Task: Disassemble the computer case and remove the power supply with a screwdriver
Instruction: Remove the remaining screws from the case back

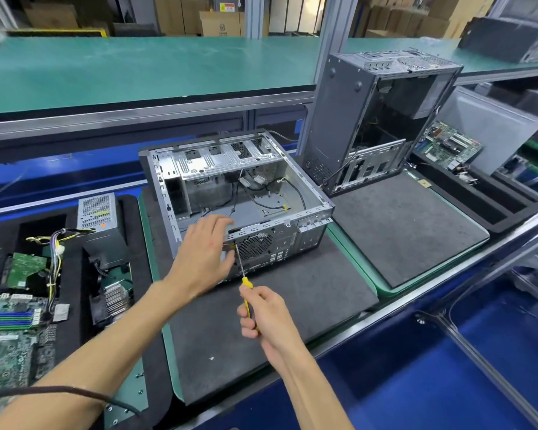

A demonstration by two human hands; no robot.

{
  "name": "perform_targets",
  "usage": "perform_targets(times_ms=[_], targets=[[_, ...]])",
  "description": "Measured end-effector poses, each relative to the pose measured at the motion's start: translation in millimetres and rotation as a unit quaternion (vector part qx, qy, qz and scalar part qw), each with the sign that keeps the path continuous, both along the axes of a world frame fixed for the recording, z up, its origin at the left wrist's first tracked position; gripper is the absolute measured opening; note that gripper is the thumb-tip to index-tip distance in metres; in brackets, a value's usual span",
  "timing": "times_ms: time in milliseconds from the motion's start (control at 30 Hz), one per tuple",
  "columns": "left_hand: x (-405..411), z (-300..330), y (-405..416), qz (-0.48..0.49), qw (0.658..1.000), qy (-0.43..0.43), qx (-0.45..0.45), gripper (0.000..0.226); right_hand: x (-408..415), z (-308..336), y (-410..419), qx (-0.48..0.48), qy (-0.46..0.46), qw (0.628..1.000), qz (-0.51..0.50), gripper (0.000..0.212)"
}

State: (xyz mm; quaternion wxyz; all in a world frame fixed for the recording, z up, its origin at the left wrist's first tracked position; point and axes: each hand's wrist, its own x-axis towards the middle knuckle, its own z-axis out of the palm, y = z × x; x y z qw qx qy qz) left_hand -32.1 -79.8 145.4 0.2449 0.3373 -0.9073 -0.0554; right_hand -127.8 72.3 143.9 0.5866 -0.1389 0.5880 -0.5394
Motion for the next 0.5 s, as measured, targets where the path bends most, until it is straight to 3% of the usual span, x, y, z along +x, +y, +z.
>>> perform_targets(times_ms=[67, 133, 200, 267, 333, 367, 433, 500], targets=[[4.1, 1.2, 24.9, 0.054, 0.987, 0.133, 0.068, 0.02, 0.2, -1.0, -2.7, 0.007, -0.014, 1.0, 0.005, 0.021], [2.3, 0.8, 43.0, 0.116, 0.933, 0.209, 0.268, 0.01, 0.1, -1.7, -3.9, 0.013, -0.057, 0.998, 0.008, 0.03], [-3.0, -2.7, 50.1, 0.155, 0.804, 0.281, 0.501, 0.023, -1.0, -4.3, -2.9, 0.008, -0.074, 0.997, 0.006, 0.035], [-8.8, -4.3, 50.8, 0.161, 0.648, 0.364, 0.65, 0.027, -3.3, -6.1, 0.4, 0.003, -0.054, 0.999, 0.009, 0.03], [-15.4, -6.1, 49.0, 0.144, 0.517, 0.44, 0.72, 0.029, -5.4, -5.4, 3.8, -0.003, -0.025, 0.999, 0.02, 0.022], [-18.9, -5.9, 47.9, 0.14, 0.469, 0.468, 0.736, 0.03, -6.4, -4.5, 5.1, -0.003, -0.011, 1.0, 0.022, 0.018], [-25.5, -3.7, 44.8, 0.135, 0.417, 0.504, 0.744, 0.03, -8.6, -2.3, 5.5, 0.0, 0.008, 1.0, 0.016, 0.015], [-30.8, -0.8, 40.5, 0.137, 0.401, 0.524, 0.738, 0.028, -10.2, -1.6, 4.2, 0.006, 0.032, 0.999, 0.011, 0.017]])
